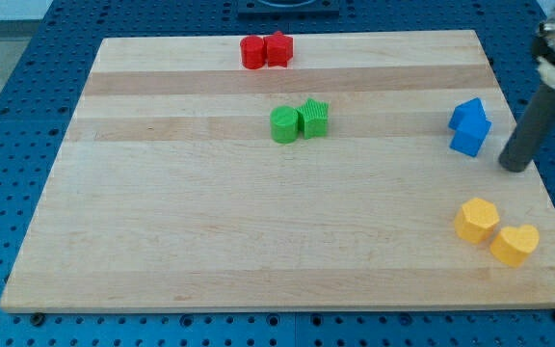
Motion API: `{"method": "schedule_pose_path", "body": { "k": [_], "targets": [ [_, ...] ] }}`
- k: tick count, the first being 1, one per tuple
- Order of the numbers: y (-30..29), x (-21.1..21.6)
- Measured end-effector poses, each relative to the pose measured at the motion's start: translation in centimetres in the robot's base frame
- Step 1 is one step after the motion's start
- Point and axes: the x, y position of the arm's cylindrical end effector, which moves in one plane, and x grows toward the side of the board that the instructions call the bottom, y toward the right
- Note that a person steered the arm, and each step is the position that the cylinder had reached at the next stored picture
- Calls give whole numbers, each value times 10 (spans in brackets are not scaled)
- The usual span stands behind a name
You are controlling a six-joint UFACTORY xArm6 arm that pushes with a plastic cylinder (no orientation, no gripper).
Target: Move the blue triangle closer to the green star
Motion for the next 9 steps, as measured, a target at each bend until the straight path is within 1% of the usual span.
{"method": "schedule_pose_path", "body": {
  "k": [2, 5, 8, 9],
  "targets": [
    [5, -62],
    [-45, -64],
    [-121, -64],
    [-138, -64]
  ]
}}
